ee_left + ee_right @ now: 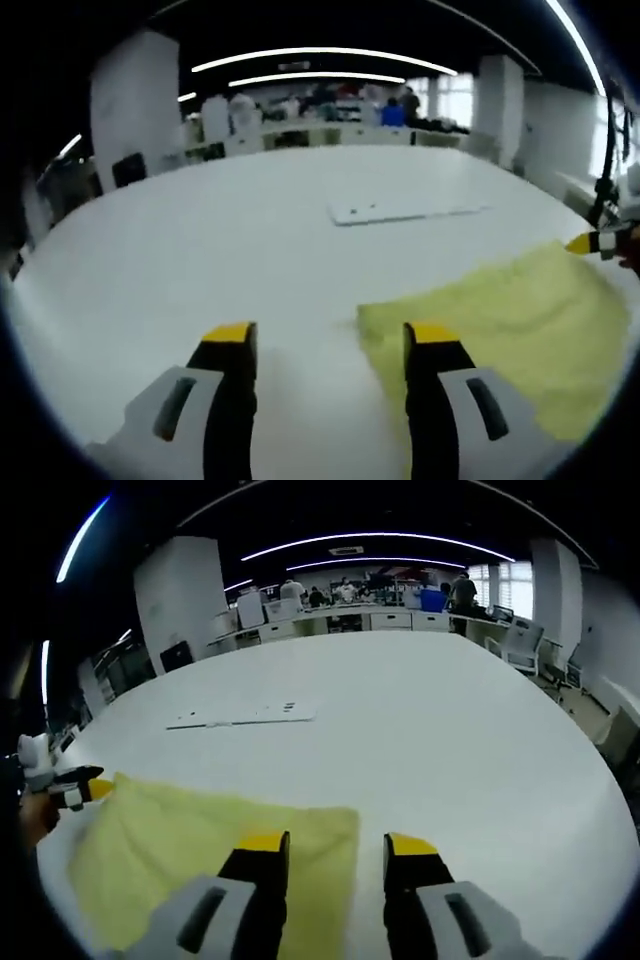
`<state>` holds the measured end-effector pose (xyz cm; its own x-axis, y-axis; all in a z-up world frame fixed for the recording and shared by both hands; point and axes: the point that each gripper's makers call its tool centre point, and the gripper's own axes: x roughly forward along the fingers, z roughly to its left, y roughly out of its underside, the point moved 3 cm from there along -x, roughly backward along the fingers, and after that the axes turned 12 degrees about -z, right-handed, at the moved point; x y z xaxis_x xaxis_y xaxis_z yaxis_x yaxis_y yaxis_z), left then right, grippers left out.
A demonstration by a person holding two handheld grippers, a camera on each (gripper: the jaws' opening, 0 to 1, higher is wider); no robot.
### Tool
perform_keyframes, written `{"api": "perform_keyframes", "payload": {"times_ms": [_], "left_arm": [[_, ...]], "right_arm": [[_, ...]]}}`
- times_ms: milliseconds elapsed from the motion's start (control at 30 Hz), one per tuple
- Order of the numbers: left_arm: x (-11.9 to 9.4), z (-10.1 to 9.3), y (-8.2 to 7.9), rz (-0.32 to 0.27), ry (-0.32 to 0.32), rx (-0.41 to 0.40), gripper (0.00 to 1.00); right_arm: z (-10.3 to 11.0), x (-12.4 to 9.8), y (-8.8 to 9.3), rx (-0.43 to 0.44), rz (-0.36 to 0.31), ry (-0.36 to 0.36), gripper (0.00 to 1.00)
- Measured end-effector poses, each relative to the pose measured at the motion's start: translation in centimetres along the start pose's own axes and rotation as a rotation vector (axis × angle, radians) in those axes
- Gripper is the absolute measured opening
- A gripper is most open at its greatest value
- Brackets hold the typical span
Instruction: Fold the garment on the visible template until the final outline fits inside the template.
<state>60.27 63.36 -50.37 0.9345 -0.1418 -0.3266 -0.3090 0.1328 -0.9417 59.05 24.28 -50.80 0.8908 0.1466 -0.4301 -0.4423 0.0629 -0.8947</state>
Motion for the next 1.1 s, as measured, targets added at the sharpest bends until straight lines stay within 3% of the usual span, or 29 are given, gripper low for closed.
{"api": "perform_keyframes", "payload": {"times_ms": [133,267,433,600,867,1000,1100], "left_arm": [[0.2,0.4,0.1,0.010,-0.004,0.006,0.52],[-0.8,0.0,-0.8,-0.016,0.029,-0.021,0.59],[-2.6,-1.1,-2.7,-0.091,0.146,-0.035,0.72],[-5.2,-1.5,-3.3,-0.099,0.219,-0.016,0.78],[-8.5,-1.6,-2.5,-0.076,0.301,0.002,0.82],[-10.2,-2.4,-1.9,-0.075,0.374,-0.001,0.80],[-11.3,-3.0,-1.5,-0.079,0.395,-0.017,0.83]], "right_arm": [[-0.2,-0.3,-0.1,-0.005,0.002,-0.009,0.36],[-0.2,-1.0,-0.2,-0.021,0.019,-0.030,0.40],[0.7,-3.1,-0.4,-0.001,0.034,-0.097,0.49],[1.4,-5.1,-0.5,0.032,0.043,-0.170,0.54],[2.3,-9.1,-0.4,0.015,0.055,-0.246,0.60],[3.0,-11.3,0.3,-0.012,0.077,-0.287,0.61],[3.5,-12.5,1.2,-0.016,0.110,-0.320,0.60]]}}
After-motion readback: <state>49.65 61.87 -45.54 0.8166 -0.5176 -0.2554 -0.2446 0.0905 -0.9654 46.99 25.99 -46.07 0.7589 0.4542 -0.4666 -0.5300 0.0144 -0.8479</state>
